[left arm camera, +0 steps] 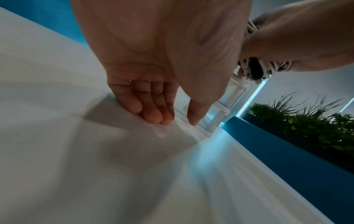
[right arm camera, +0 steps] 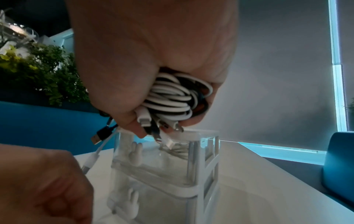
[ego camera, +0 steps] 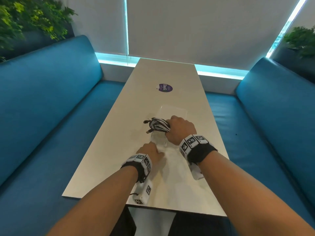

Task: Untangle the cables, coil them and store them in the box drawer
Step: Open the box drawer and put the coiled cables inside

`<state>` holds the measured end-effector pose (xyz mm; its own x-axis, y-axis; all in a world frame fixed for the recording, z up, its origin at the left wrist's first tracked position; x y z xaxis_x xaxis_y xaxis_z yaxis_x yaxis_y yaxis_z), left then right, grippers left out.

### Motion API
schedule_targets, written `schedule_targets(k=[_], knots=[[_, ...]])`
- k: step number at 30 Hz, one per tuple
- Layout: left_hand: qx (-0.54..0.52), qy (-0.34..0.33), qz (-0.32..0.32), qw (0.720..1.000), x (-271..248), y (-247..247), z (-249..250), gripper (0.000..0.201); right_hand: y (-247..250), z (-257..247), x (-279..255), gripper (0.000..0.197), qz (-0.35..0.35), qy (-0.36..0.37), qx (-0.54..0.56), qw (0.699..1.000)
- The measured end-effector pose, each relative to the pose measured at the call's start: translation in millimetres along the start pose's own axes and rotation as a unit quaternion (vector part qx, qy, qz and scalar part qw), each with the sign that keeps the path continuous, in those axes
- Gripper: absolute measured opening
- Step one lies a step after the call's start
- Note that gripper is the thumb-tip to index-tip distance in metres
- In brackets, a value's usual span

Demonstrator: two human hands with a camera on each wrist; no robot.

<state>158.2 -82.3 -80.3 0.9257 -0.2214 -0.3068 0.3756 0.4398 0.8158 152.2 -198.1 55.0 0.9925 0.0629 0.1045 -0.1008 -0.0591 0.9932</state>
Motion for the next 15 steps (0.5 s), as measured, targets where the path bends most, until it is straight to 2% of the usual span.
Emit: schedule_targets(k=[6, 10, 15], knots=[[-0.031, 0.032, 0.037, 0.998, -15.0, -3.8, 1.2, 0.050, 3.7, -1.2, -26.9, 0.022, -0.009, -0.002, 0.033, 0.999], [-0.096, 0.032, 0.031, 0.994, -24.5, -13.6, 8.2, 0.045, 5.8, -7.2, -40.2, 0.018, 0.001, -0.013, 0.056, 0.998], [-0.105, 0.039, 0.028, 0.993, -35.2, -16.8, 11.6, 0.042, 5.8, -7.4, -48.6, 0.016, -0.002, -0.016, 0.060, 0.998]])
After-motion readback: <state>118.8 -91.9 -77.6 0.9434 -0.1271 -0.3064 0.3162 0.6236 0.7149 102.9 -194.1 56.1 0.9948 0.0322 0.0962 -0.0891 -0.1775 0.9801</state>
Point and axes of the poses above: each hand's wrist, its own x-axis towards the middle knuckle, its own y-axis out of the back of the hand, z = x × y, the point moved 9 cm from there along x, towards the middle knuckle, and after that the axes turned 4 degrees about y, right-handed, at the moved point
